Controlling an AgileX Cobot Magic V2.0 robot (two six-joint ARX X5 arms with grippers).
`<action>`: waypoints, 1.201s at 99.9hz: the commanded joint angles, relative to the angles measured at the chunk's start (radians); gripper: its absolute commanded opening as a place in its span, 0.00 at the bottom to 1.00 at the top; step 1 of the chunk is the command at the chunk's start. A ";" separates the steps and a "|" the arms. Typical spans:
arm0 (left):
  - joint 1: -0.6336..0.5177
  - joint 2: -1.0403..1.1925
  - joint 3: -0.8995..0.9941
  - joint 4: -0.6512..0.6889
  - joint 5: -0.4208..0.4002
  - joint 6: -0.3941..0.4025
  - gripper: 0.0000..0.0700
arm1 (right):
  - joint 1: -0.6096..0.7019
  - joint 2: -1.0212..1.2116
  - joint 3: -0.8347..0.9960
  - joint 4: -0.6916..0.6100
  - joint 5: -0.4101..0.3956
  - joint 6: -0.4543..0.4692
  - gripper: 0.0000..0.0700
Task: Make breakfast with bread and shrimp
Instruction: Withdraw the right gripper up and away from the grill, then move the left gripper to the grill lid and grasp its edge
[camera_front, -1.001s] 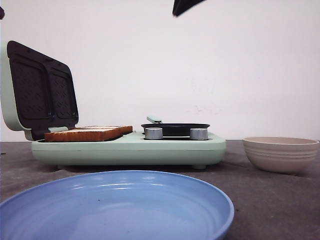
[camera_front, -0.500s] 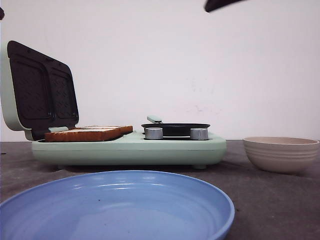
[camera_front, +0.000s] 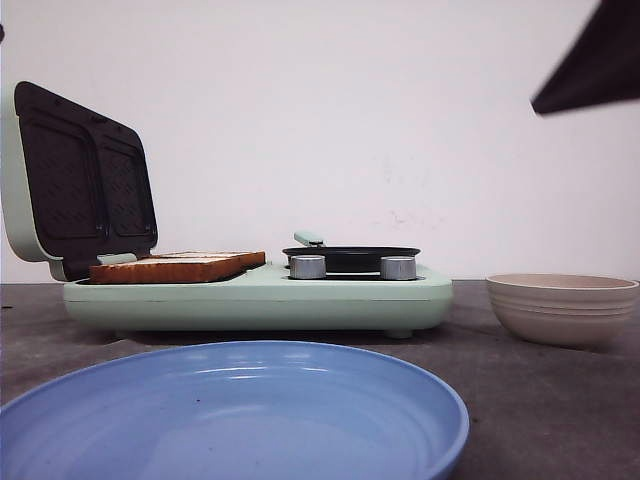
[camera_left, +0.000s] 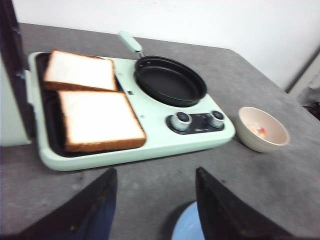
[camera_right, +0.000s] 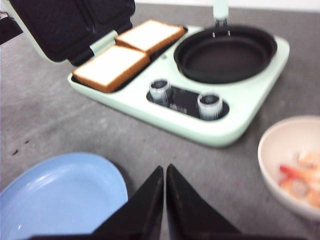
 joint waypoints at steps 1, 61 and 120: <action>0.000 0.001 0.000 0.021 -0.018 -0.019 0.35 | 0.008 -0.019 -0.014 0.013 -0.004 0.058 0.00; 0.170 0.127 0.049 0.268 -0.006 -0.378 0.41 | 0.009 -0.048 -0.032 -0.037 -0.037 0.042 0.00; 0.531 0.886 0.766 0.169 0.375 -0.384 0.41 | 0.009 -0.048 -0.032 -0.047 -0.052 -0.008 0.00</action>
